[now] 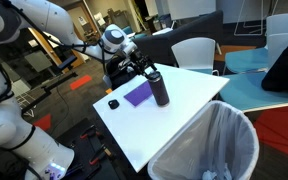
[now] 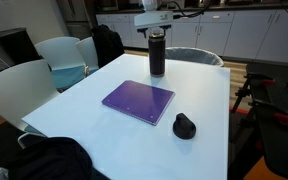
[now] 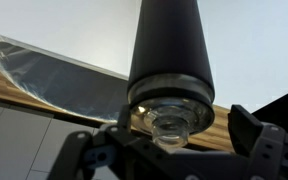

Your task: Remove the lid from the bottle, then move the bottle forward, then put the lid on the bottle

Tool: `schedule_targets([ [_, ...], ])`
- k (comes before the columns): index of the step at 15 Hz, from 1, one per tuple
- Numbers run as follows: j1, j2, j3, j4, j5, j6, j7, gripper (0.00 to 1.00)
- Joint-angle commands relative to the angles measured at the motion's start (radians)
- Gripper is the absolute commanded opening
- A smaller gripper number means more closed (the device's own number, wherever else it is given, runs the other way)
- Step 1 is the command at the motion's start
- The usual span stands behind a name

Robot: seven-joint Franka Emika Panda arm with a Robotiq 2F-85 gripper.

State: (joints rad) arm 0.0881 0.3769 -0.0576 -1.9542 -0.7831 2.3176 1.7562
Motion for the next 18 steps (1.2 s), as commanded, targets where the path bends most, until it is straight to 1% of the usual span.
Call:
schedule_targets([
  [1,0.023,0.003,-0.017,0.023,0.003,-0.06,0.027,1.0],
  [4,0.027,0.007,-0.017,0.037,0.001,-0.119,0.029,1.0],
  [7,0.024,0.013,-0.01,0.048,0.009,-0.144,0.019,1.0],
  [13,0.022,0.036,-0.009,0.062,0.02,-0.108,0.034,1.0],
  [18,0.027,0.058,-0.013,0.074,0.02,-0.113,0.07,1.0],
])
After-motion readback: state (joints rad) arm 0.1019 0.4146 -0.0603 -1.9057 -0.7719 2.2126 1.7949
